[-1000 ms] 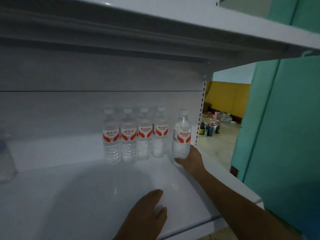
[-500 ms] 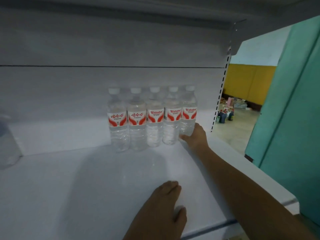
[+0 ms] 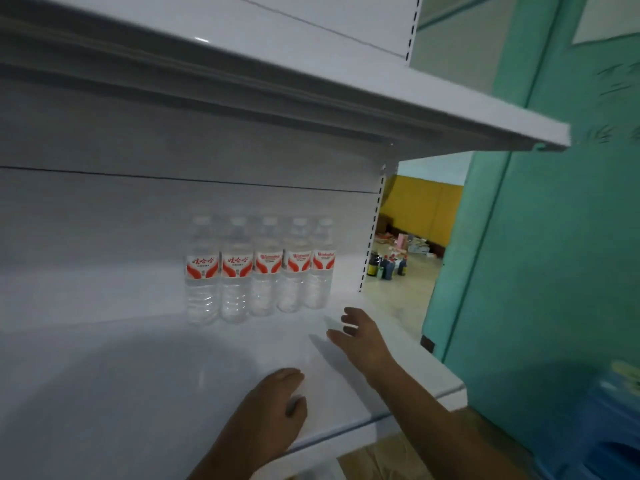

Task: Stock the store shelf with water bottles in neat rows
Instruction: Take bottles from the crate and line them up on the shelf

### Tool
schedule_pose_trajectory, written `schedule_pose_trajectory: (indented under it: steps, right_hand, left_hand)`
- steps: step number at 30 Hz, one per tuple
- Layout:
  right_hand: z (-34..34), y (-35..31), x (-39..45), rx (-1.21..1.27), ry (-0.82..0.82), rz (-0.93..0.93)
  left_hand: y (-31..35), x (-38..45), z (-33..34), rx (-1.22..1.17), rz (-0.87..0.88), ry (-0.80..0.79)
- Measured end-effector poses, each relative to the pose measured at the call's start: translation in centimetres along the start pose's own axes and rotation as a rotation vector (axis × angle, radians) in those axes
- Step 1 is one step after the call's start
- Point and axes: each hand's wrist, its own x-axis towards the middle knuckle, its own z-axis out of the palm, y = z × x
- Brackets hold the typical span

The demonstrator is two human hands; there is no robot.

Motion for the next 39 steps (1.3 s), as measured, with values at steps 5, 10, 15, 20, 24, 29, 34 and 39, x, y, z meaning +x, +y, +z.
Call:
schedule_pose_trajectory:
  steps: [5, 10, 15, 20, 24, 29, 34, 39]
  right_hand:
    - [-4.4, 0.7, -9.6, -0.037, 0.097, -0.033]
    - [-11.3, 1.5, -20.0, -0.028, 0.339, 0.021]
    - [-18.8, 3.6, -32.3, -0.161, 0.549, 0.160]
    - [-22.4, 5.6, -44.7, -0.137, 0.718, 0.343]
    - [-22.2, 7.1, -53.0, -0.028, 0.812, 0.498]
    - [-19.8, 7.0, -60.1, 0.127, 0.877, 0.610]
    - [-16.7, 6.7, -62.5, 0.105, 0.884, 0.642]
    - [-15.0, 7.3, -61.9, 0.080, 0.840, 0.665]
  left_hand:
    - [5.0, -2.7, -1.3, -0.164, 0.017, 0.057]
    - [14.9, -6.9, 0.5, -0.425, 0.137, -0.044]
    - [24.3, -12.4, 4.2, -0.625, 0.264, -0.244]
    - [32.4, -18.7, 6.4, -0.745, 0.434, -0.381]
    - [36.1, -24.1, 7.5, -0.786, 0.537, -0.563]
    - [37.8, -29.2, 8.3, -0.779, 0.589, -0.728]
    - [36.1, -31.1, 7.8, -0.757, 0.581, -0.739]
    - [33.5, -30.3, 6.9, -0.754, 0.544, -0.700]
